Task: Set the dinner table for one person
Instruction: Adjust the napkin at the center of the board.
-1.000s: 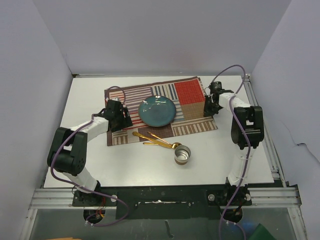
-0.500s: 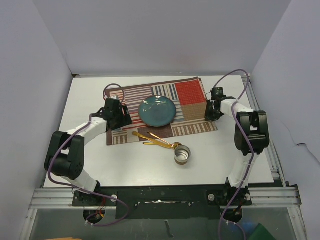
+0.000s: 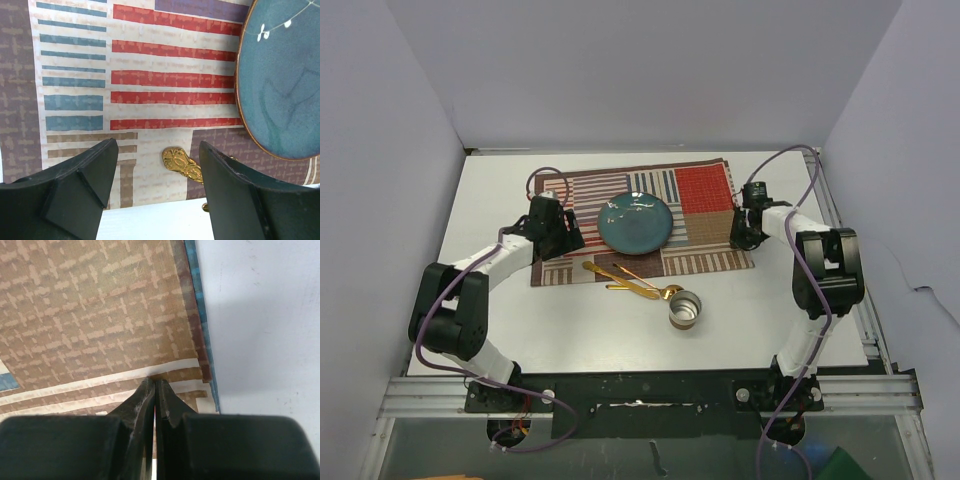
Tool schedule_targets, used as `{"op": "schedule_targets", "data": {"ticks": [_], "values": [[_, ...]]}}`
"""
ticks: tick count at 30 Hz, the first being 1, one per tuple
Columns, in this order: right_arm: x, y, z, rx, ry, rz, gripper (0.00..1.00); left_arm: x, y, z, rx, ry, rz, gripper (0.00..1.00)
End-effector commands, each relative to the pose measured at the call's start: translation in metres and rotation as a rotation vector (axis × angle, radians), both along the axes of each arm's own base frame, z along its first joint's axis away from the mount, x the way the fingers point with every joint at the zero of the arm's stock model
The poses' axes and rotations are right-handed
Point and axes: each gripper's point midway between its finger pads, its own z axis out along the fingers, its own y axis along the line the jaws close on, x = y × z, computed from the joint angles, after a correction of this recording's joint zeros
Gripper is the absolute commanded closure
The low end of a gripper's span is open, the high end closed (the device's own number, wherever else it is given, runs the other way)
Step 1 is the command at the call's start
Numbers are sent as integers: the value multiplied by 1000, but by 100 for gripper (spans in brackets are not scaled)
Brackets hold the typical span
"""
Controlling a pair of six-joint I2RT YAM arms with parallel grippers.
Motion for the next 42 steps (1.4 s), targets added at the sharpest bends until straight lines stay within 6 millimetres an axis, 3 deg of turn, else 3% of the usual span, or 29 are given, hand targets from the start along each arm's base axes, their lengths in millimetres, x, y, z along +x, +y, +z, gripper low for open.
{"op": "schedule_targets", "data": {"ticks": [1, 12, 32, 37, 40, 42], "values": [[-45, -5, -16, -30, 144, -5, 100, 10, -7, 25, -33, -74, -7, 33], [-81, 5, -40, -4, 209, 20, 100, 13, -9, 33, -43, -91, -10, 33], [-94, 14, -35, -29, 210, 35, 100, 12, -11, 39, -49, -101, -13, 33], [-78, 11, -1, -86, 86, 40, 99, 13, -11, 47, -46, -113, -20, 32], [-61, 16, 44, -124, -82, 81, 67, 14, -13, 53, -39, -108, -43, 28], [-55, 24, 81, -103, -216, 118, 57, 14, -15, 60, -32, -118, -46, 28]]}}
